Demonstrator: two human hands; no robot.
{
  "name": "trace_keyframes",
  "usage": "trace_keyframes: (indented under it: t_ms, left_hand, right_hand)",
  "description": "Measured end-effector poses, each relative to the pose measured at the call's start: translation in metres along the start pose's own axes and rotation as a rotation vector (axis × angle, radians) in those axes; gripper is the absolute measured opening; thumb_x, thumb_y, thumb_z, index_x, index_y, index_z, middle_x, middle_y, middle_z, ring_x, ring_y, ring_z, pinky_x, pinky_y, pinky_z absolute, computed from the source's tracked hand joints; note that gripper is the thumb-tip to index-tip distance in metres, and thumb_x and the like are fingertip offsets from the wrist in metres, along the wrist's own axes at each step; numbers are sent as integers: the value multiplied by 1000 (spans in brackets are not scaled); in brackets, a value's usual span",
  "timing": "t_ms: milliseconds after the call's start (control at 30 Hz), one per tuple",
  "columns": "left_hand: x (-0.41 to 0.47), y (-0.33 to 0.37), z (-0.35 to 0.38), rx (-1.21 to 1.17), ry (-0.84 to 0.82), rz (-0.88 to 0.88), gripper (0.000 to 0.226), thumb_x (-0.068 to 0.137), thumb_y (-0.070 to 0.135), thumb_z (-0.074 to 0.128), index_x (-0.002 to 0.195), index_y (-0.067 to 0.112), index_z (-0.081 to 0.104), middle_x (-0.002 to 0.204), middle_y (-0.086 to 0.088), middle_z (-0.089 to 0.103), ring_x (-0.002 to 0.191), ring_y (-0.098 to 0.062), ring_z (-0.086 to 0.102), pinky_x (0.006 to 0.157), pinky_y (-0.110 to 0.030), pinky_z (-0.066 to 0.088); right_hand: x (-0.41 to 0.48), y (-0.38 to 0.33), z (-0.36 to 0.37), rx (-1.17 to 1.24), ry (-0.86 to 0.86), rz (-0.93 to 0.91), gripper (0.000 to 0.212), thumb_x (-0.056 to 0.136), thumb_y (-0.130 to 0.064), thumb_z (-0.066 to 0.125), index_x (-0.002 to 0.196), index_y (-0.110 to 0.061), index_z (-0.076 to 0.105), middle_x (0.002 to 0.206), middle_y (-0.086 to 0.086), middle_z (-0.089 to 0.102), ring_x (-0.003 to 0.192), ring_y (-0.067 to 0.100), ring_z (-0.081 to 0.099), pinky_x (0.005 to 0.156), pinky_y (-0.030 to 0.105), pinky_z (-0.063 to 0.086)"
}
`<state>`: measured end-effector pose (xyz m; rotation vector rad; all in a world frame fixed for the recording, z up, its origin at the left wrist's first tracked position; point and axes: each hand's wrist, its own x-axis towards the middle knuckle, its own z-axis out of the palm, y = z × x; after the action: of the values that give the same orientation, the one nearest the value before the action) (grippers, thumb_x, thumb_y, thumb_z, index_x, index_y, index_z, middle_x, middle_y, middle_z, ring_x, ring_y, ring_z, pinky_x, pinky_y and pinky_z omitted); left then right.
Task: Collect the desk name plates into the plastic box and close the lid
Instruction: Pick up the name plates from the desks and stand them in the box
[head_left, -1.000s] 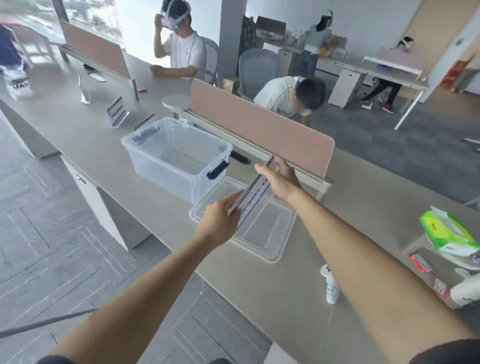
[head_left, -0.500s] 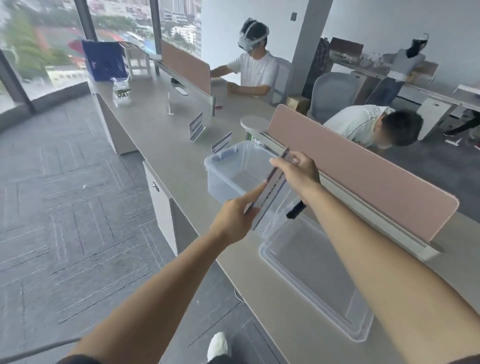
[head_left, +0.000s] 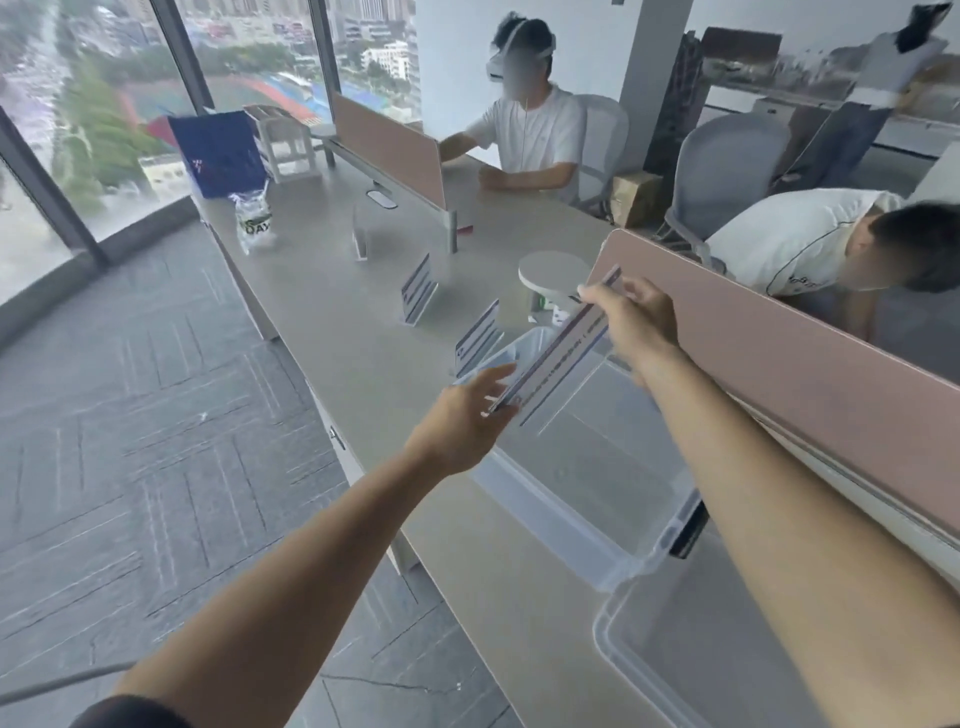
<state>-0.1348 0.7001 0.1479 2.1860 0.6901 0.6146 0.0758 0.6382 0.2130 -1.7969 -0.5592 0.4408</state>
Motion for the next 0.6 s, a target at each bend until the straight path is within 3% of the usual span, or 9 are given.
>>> trace_keyframes:
  t_ms: [100, 233, 267, 367, 400, 500, 600]
  left_hand:
    - [31, -22, -5, 50, -1, 93, 37, 92, 20, 63, 129, 21, 60, 114, -1, 71, 98, -22, 70, 83, -32, 56]
    - [70, -64, -7, 45, -113, 160, 44, 90, 24, 65, 133, 27, 56, 108, -2, 73, 98, -18, 70, 83, -32, 56]
    - [78, -74, -8, 21, -156, 165, 46, 89, 27, 66, 134, 29, 55, 107, -2, 73, 97, -17, 70, 84, -32, 56]
    - [103, -105, -17, -21, -323, 203, 56, 84, 38, 70, 137, 33, 51, 115, 5, 71, 97, -10, 69, 87, -33, 55]
    - [110, -115, -21, -9, -384, 218, 62, 82, 43, 71, 138, 35, 48, 117, 6, 69, 99, -10, 67, 89, -33, 53]
    - [126, -145, -33, 0, -502, 238, 76, 75, 56, 72, 141, 33, 43, 120, 9, 65, 107, -11, 60, 95, -34, 49]
    - [140, -164, -44, -31, -495, 243, 78, 77, 55, 71, 142, 24, 43, 124, 4, 60, 111, -12, 56, 94, -25, 43]
  right_hand:
    - [26, 11, 20, 41, 25, 28, 61, 58, -60, 71, 99, -16, 61, 112, 8, 68, 98, 28, 64, 81, 40, 52]
    - [51, 32, 48, 98, 84, 88, 73, 64, -60, 71, 120, -15, 58, 117, 4, 63, 99, 26, 62, 78, 37, 48]
    - [56, 34, 55, 114, 103, 105, 70, 65, -58, 72, 119, -14, 59, 111, 1, 64, 94, 24, 62, 76, 35, 47]
    - [66, 41, 74, 117, 157, 142, 19, 82, -36, 73, 88, -19, 66, 78, -15, 69, 69, 13, 61, 61, 23, 44]
    - [68, 45, 80, 109, 160, 159, 13, 84, -32, 73, 79, -22, 65, 68, -18, 68, 61, 10, 59, 56, 22, 43]
    - [69, 62, 97, 89, 194, 219, 17, 78, -36, 76, 75, -22, 65, 67, -15, 67, 58, 13, 56, 58, 26, 40]
    - [74, 78, 111, 83, 212, 295, 15, 82, -33, 74, 74, -25, 64, 75, -11, 64, 66, 20, 56, 64, 29, 42]
